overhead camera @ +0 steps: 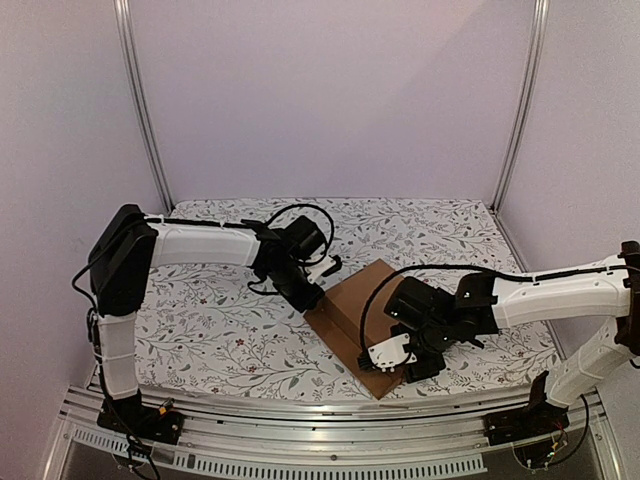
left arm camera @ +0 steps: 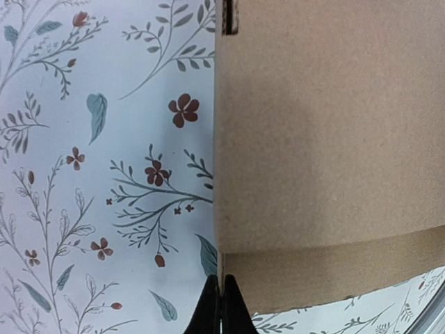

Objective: Fold the paper box

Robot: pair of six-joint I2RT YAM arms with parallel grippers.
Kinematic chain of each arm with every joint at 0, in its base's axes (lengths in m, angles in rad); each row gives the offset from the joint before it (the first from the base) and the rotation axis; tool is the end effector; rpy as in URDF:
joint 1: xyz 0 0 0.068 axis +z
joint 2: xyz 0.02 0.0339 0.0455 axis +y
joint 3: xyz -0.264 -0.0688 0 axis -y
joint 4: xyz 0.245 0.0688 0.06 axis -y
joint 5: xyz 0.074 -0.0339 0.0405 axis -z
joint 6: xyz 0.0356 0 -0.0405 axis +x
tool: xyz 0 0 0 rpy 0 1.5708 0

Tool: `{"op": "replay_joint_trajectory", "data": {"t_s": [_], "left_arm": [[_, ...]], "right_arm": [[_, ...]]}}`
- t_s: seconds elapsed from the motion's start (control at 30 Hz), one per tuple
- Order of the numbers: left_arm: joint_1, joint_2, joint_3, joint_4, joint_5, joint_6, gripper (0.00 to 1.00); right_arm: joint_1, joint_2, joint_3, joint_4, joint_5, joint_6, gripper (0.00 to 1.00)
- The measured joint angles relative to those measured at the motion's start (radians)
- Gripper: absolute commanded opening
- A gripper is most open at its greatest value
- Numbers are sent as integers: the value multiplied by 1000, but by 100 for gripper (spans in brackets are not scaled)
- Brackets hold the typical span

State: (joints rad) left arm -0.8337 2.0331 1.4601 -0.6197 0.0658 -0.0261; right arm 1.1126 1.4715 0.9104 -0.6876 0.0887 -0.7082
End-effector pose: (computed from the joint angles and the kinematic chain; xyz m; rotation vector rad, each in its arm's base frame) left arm 0.2783 -0.3100 0.1656 1.1199 2.5760 -0.3080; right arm 0.1213 0.2388 0.1928 -2.2055 1.7387 -0.0305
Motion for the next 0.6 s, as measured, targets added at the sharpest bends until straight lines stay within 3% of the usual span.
{"op": "replay_joint_trajectory", "data": {"t_s": [0.6], "left_arm": [[4, 18, 37, -41, 13, 0, 0]], "right_arm": [[2, 2, 0, 1, 2, 6, 70]]}}
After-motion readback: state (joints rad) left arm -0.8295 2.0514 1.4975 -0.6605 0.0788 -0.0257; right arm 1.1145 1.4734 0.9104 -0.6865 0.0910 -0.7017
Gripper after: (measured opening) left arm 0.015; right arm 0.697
